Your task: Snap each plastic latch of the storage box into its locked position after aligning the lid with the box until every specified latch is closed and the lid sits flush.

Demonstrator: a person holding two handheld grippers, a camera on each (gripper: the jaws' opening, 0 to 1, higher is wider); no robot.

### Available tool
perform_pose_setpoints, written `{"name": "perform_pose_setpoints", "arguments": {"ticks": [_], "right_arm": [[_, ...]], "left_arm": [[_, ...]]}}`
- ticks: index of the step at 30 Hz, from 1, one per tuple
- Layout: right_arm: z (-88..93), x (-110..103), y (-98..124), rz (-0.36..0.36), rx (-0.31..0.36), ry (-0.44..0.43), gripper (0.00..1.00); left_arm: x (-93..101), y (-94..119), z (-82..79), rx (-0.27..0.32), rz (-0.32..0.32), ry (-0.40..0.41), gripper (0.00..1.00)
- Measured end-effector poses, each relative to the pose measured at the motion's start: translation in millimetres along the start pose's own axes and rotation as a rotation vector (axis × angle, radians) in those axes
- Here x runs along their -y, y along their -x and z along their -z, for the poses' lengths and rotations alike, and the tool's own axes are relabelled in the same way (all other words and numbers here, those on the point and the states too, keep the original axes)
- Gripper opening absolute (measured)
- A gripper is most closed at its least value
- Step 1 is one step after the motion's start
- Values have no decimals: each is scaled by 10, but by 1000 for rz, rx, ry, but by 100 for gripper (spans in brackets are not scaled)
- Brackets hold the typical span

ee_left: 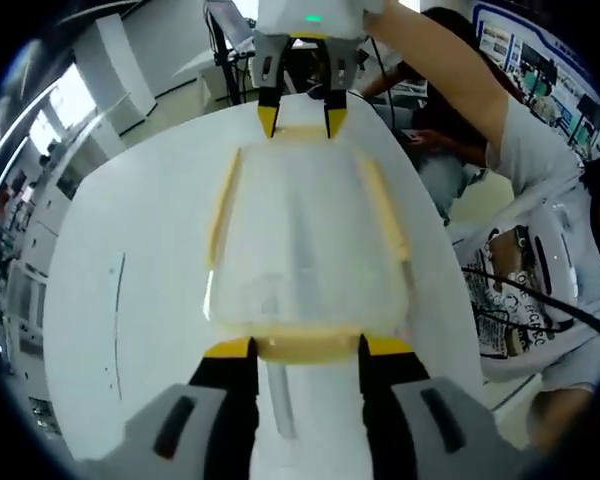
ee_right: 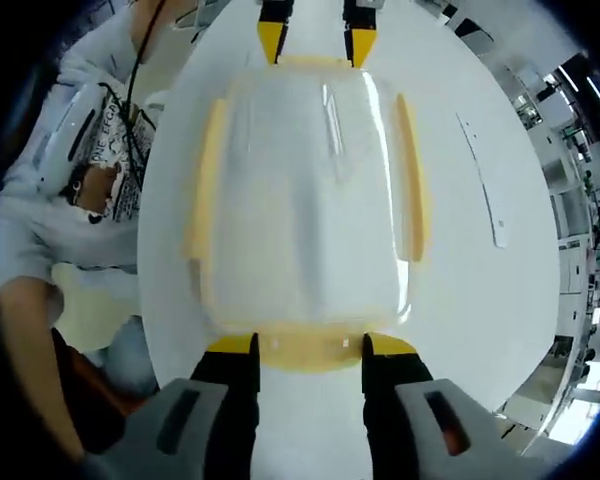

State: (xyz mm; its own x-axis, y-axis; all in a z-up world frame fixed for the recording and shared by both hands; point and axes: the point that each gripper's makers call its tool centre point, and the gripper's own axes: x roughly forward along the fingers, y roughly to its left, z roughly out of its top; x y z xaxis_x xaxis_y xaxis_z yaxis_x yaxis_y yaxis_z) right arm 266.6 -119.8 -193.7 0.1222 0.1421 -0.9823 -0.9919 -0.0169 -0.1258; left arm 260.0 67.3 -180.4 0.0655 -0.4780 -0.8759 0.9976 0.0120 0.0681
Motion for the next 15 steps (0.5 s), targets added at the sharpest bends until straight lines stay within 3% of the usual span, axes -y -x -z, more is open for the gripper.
{"name": "perform_pose_setpoints", "arguments": {"ticks": [7,15], "right_arm": [[-417,82,-13,2,30,46,39],[-781,60,-91,-17,51,72,39]], "left_arm": [[20,253,374,8,-17,42,39],[69,389,688,10,-25,72,38]]}}
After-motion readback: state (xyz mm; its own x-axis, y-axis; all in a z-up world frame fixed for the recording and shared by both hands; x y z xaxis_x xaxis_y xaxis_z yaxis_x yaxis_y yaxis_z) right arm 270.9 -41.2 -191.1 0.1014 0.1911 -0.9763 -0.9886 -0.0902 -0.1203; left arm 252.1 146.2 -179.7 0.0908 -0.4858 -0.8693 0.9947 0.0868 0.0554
